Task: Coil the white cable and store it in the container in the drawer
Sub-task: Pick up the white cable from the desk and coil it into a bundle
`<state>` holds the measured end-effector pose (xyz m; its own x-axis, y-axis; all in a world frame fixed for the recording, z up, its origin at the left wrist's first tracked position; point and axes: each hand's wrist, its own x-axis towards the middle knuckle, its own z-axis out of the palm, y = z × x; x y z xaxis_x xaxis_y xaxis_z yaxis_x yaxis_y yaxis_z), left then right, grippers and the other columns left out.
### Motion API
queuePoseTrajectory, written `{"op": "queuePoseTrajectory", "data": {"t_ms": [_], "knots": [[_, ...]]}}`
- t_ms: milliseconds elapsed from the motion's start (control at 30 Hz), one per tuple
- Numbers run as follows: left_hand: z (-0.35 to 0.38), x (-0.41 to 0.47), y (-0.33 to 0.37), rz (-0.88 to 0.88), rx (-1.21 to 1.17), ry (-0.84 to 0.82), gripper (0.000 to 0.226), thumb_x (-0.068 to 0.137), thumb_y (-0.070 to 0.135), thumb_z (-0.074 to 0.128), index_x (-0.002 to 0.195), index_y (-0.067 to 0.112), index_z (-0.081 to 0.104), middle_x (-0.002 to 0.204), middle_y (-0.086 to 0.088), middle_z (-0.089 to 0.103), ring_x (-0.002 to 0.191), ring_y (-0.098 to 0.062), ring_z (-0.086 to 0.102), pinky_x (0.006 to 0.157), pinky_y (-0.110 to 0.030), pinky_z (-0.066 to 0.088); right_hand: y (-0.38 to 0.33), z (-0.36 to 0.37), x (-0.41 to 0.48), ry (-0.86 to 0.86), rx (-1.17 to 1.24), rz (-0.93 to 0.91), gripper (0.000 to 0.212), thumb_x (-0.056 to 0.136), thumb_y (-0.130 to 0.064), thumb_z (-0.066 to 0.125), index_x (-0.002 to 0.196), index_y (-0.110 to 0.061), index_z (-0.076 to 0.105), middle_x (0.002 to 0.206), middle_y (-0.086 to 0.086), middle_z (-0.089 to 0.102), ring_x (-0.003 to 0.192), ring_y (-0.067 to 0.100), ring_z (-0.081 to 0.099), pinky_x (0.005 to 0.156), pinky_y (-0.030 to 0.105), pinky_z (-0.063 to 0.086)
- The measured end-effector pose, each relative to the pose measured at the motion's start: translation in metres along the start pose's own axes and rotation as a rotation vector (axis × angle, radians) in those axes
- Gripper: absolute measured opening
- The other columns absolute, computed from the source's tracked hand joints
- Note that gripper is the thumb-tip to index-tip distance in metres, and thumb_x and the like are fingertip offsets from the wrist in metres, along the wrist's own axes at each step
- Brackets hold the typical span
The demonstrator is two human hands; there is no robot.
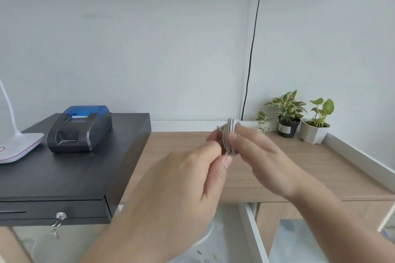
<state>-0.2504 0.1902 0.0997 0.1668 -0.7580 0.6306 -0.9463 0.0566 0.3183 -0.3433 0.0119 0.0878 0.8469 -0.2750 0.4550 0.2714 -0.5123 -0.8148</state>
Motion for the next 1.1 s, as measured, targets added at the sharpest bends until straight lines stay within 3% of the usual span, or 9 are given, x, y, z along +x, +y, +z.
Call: {"op": "queuePoseTrajectory", "data": {"t_ms": [67, 233, 467, 600, 700, 767, 867, 967, 1100], "knots": [[-0.009, 0.005, -0.005, 0.001, -0.027, 0.017, 0.033, 0.103, 0.045, 0.040, 0.074, 0.035, 0.052, 0.054, 0.021, 0.051, 0.043, -0.008, 0.043, 0.043, -0.016, 0.026, 0.001, 0.004, -0.011, -0.095, -0.067, 0.011, 0.045, 0.105, -0.003, 0.040, 0.082, -0.034, 0.064, 0.081, -0.022, 0.064, 0.078, -0.006, 0.057, 0.076, 0.005, 0.043], [-0.017, 0.023, -0.031, 0.021, -0.034, 0.019, 0.041, 0.102, 0.045, 0.044, 0.072, 0.018, 0.047, 0.049, 0.006, 0.039, 0.043, -0.009, 0.035, 0.042, -0.017, 0.027, 0.000, 0.015, -0.027, -0.267, -0.048, 0.099, 0.015, 0.097, -0.013, 0.057, 0.105, -0.008, 0.069, 0.098, 0.010, 0.075, 0.095, 0.025, 0.070, 0.093, 0.051, 0.054], [0.023, 0.024, -0.059, 0.005, -0.323, 0.054, 0.047, 0.107, 0.050, 0.034, 0.077, 0.015, 0.044, 0.063, -0.005, 0.043, 0.055, -0.018, 0.043, 0.053, -0.038, 0.044, -0.022, 0.012, -0.029, -0.438, 0.532, -0.009, 0.022, 0.097, -0.008, 0.050, 0.107, 0.003, 0.066, 0.087, 0.016, 0.071, 0.076, 0.023, 0.060, 0.076, 0.030, 0.049], [0.051, 0.004, -0.058, -0.053, -0.412, -0.043, 0.049, 0.105, 0.058, 0.032, 0.088, 0.016, 0.051, 0.067, -0.006, 0.048, 0.064, -0.036, 0.051, 0.063, -0.051, 0.048, -0.030, 0.004, -0.017, -0.306, 0.702, -0.159, 0.026, 0.096, -0.020, 0.058, 0.102, 0.004, 0.066, 0.081, 0.017, 0.071, 0.073, 0.025, 0.057, 0.073, 0.032, 0.045], [0.054, -0.008, -0.052, -0.070, -0.268, -0.110, 0.040, 0.106, 0.052, 0.029, 0.077, 0.027, 0.040, 0.063, -0.008, 0.045, 0.055, -0.022, 0.043, 0.055, -0.044, 0.042, -0.029, -0.009, -0.001, -0.115, 0.620, -0.195, 0.026, 0.097, -0.018, 0.049, 0.104, -0.001, 0.067, 0.085, 0.014, 0.073, 0.075, 0.023, 0.060, 0.076, 0.028, 0.048], [0.049, -0.013, -0.045, -0.049, -0.107, -0.153, 0.039, 0.104, 0.051, 0.024, 0.074, 0.029, 0.032, 0.063, -0.004, 0.045, 0.058, -0.024, 0.045, 0.052, -0.031, 0.037, -0.021, -0.018, 0.009, 0.044, 0.509, -0.151, 0.029, 0.097, -0.015, 0.043, 0.107, -0.001, 0.066, 0.090, 0.014, 0.074, 0.081, 0.023, 0.061, 0.077, 0.028, 0.050], [0.032, -0.013, -0.029, -0.031, -0.001, -0.192, 0.040, 0.103, 0.053, 0.020, 0.072, 0.029, 0.029, 0.062, -0.001, 0.046, 0.063, -0.025, 0.049, 0.052, -0.029, 0.036, -0.003, -0.020, 0.019, 0.194, 0.310, -0.031, 0.034, 0.098, -0.013, 0.036, 0.113, 0.001, 0.063, 0.099, 0.018, 0.075, 0.090, 0.026, 0.062, 0.085, 0.034, 0.050], [0.009, -0.005, -0.015, 0.027, 0.066, -0.142, 0.039, 0.103, 0.051, 0.024, 0.071, 0.029, 0.030, 0.058, 0.003, 0.042, 0.056, -0.019, 0.046, 0.049, -0.028, 0.035, 0.013, -0.007, 0.014, 0.115, 0.127, 0.057, 0.031, 0.108, -0.005, 0.033, 0.117, 0.006, 0.061, 0.106, 0.019, 0.075, 0.095, 0.026, 0.066, 0.088, 0.032, 0.051], [-0.009, 0.009, -0.018, 0.073, 0.084, -0.079, 0.036, 0.102, 0.043, 0.038, 0.078, 0.025, 0.058, 0.063, 0.010, 0.058, 0.062, -0.011, 0.058, 0.058, -0.028, 0.046, 0.023, 0.018, -0.005, -0.117, 0.018, 0.084, 0.029, 0.106, -0.009, 0.042, 0.088, 0.007, 0.058, 0.084, -0.001, 0.065, 0.080, 0.008, 0.061, 0.079, 0.020, 0.048]]}}
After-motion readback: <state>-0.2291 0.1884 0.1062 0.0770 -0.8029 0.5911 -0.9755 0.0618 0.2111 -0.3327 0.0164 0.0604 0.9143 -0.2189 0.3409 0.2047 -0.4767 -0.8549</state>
